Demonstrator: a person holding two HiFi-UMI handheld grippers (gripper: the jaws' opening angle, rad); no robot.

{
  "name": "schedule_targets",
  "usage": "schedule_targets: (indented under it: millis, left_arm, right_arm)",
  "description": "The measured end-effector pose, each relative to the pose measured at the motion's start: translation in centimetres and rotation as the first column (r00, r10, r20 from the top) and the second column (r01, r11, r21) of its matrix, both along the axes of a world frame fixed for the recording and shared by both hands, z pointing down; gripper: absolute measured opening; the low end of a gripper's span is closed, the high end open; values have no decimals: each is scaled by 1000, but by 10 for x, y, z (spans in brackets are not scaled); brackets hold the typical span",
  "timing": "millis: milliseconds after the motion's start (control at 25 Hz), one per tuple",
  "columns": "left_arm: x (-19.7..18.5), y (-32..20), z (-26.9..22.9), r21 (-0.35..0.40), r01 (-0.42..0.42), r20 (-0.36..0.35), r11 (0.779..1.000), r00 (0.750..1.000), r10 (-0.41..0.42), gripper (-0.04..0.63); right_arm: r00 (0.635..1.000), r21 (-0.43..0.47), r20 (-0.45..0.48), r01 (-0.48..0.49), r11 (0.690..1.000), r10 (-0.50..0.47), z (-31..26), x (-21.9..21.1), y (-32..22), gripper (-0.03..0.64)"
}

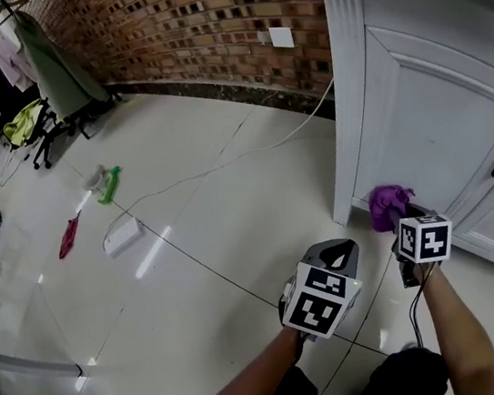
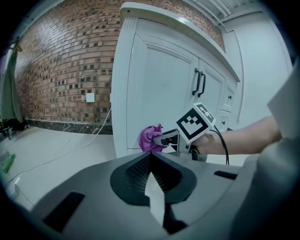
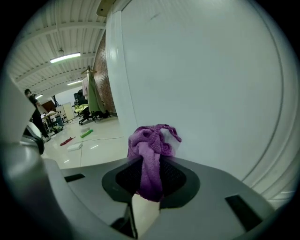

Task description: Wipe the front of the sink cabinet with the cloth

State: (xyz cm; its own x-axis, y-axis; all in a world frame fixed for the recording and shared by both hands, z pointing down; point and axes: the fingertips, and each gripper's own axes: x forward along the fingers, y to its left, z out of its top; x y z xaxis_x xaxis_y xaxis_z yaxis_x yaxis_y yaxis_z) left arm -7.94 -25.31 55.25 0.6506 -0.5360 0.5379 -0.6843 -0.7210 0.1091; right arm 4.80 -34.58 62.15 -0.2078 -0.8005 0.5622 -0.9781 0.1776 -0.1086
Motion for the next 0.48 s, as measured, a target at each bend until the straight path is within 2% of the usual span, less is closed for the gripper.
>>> schedule_targets:
  millis: [280, 480]
  left_arm:
    - [-24, -2, 8, -14, 42, -8, 999, 999, -42, 5]
    - [-40, -6, 14, -19, 73, -8, 997, 997, -73, 5]
  right_arm:
    - [997, 12, -7, 71, 997, -71, -1, -46, -26, 92]
    - [993, -22, -24, 115, 993, -116, 17, -72, -38, 92]
